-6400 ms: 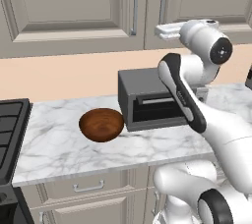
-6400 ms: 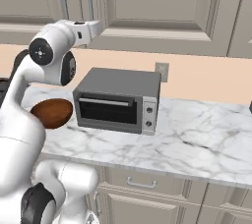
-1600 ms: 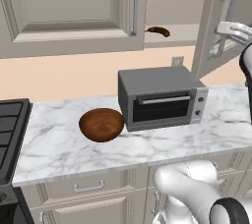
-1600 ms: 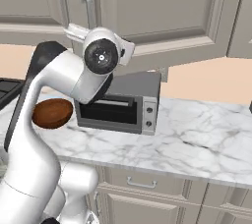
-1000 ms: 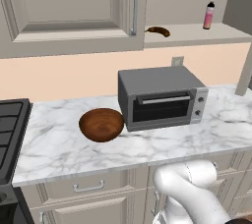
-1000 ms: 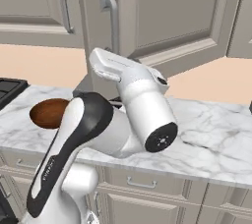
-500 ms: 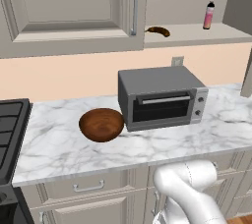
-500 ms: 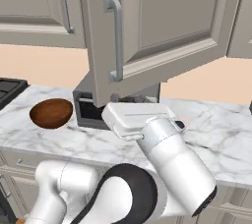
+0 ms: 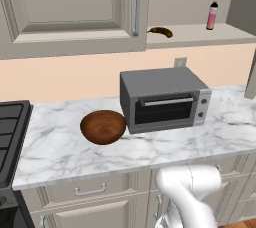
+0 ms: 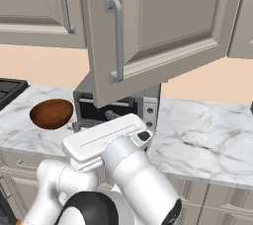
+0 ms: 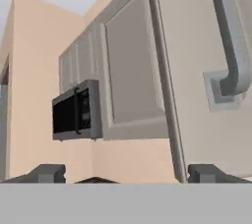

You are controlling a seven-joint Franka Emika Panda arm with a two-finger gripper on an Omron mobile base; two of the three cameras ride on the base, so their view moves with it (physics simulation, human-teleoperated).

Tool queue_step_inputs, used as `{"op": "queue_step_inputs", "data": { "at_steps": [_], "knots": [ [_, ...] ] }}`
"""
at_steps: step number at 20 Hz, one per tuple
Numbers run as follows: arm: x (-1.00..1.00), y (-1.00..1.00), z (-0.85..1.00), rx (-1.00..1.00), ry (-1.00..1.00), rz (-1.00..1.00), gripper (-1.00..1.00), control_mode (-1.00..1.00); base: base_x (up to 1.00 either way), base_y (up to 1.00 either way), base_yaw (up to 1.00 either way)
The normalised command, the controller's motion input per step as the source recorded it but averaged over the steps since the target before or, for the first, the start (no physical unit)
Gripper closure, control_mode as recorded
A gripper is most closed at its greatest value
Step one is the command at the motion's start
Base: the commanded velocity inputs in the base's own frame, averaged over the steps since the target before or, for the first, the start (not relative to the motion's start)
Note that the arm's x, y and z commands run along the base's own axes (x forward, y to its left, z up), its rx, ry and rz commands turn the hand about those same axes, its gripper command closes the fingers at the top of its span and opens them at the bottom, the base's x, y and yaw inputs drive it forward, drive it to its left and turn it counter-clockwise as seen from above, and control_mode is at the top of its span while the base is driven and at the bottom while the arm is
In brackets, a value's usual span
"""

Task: Open the cabinet. Pick the banana and banana from the cabinet and place them into the bowl. Then close the cabinet.

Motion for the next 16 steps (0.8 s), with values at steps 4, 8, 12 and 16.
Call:
{"op": "queue_step_inputs", "data": {
  "at_steps": [4,8,12,16],
  "knots": [
    [-0.2,1.0,0.0,-0.29,-0.28,-0.27,-1.0,-1.0,0.0,0.0,0.0],
    [-0.08,1.0,0.04,-0.25,-0.24,-0.38,-1.0,-1.0,0.0,0.0,0.0],
    [0.0,1.0,0.11,-0.17,-0.24,-0.54,-1.0,-1.0,0.0,0.0,0.0],
    [0.0,1.0,0.07,-0.14,-0.23,-0.63,-1.0,-1.0,0.0,0.0,0.0]
  ]
}}
